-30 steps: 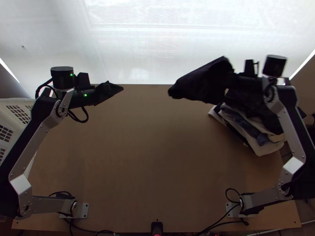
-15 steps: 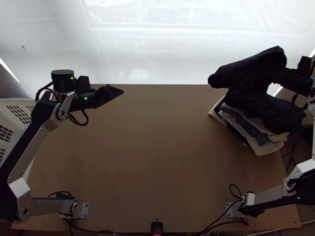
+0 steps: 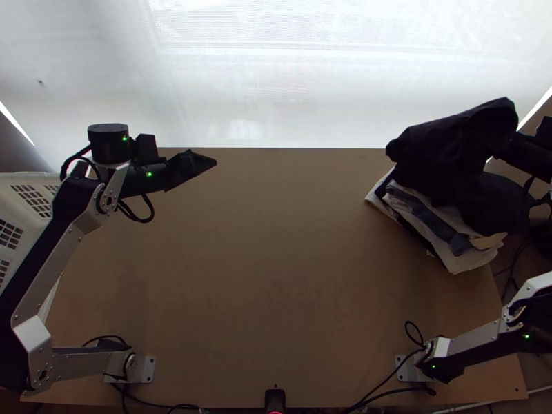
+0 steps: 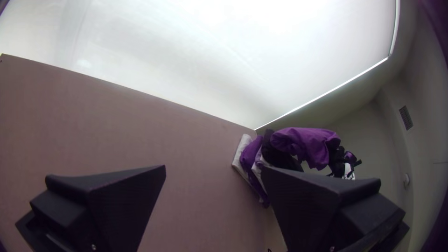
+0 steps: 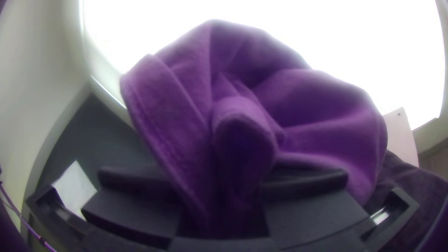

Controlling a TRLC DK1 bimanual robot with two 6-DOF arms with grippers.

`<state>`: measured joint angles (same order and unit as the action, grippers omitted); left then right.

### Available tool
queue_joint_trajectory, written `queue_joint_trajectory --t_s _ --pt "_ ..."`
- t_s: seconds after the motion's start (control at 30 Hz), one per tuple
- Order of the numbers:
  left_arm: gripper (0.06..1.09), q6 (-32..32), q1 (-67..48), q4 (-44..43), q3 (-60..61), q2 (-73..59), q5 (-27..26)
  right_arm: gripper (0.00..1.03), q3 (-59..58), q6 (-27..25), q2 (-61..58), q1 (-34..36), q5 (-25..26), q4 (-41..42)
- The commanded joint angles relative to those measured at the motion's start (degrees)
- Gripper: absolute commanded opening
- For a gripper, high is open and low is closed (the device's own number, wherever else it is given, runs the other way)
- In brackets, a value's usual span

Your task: Fold the t-shirt

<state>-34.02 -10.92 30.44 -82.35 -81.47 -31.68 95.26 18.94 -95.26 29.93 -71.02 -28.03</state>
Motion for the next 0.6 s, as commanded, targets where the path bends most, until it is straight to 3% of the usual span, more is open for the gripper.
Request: queue_joint_trajectory --t_s 0.0,0.17,0.37,0.57 --pt "1.05 -0.08 0.11 -0.03 -0.53 0.35 0.04 0.03 -4.65 -1.8 -1.06 3.9 -0.17 -0.27" --pt "1.05 -0.08 0.55 -0.03 -0.8 0.44 0.04 0.03 -9.04 -3.21 -0.89 7.6 -0.08 -0.8" --pt "1.05 0.01 0.9 -0.03 -0.89 0.35 0.04 0.1 -11.68 -6.37 -0.27 11.02 0.62 -2.29" --pt "1.05 0.01 0.81 -0.29 -0.97 0.09 -0.05 0.35 -11.77 -8.48 0.43 11.9 1.59 -4.4"
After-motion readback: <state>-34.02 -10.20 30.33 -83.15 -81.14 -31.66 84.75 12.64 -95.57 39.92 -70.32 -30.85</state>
